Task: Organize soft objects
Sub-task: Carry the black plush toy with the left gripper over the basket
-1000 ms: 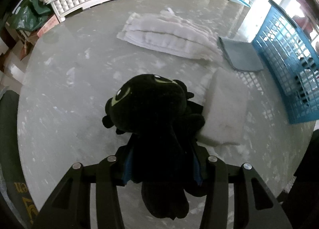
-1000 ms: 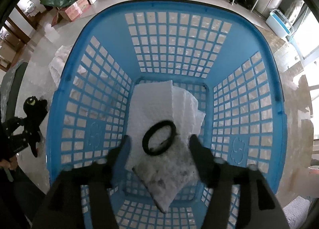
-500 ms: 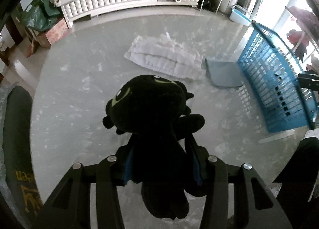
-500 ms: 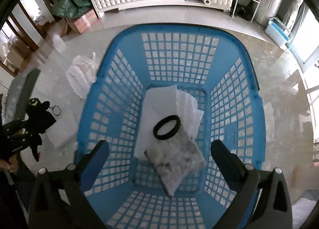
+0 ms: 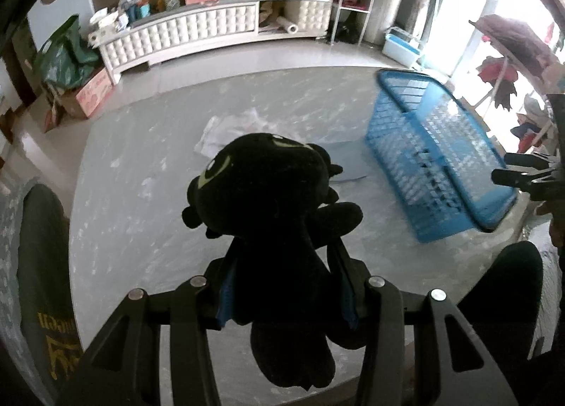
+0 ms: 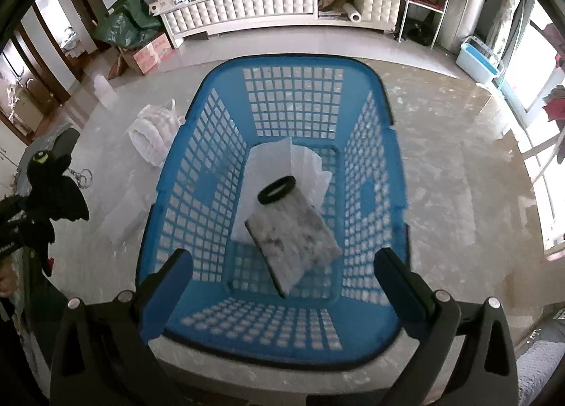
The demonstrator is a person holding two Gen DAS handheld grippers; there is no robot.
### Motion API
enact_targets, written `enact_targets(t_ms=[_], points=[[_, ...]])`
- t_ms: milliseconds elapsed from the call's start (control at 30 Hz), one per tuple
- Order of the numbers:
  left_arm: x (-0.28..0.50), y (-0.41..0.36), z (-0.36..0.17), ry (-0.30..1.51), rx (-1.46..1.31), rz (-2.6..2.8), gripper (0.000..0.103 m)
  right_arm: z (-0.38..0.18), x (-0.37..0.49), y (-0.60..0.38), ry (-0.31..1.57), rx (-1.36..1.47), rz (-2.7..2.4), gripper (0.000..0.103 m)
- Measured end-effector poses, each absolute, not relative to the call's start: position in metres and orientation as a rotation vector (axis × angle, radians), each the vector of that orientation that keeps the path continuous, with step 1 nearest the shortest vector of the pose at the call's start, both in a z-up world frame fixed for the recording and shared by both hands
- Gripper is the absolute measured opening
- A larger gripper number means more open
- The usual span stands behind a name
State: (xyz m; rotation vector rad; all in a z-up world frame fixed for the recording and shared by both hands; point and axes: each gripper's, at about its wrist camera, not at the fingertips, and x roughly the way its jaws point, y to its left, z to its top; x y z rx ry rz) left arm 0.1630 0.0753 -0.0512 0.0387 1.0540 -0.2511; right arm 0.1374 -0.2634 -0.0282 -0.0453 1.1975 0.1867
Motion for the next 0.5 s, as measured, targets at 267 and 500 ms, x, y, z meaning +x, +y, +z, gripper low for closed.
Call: enact_targets(t_ms=[267, 500], points=[[0.151, 0.033, -0.023, 1.008, 0.067, -0.332, 0.044, -0.025, 0.126, -0.278, 1.163, -0.046, 0.144, 0.103], [0.149, -0.005, -0.004, 0.97, 0.088, -0.401, 0.045, -0.024, 0.116, -0.286, 1.141, -0.012, 0.137, 0.103]])
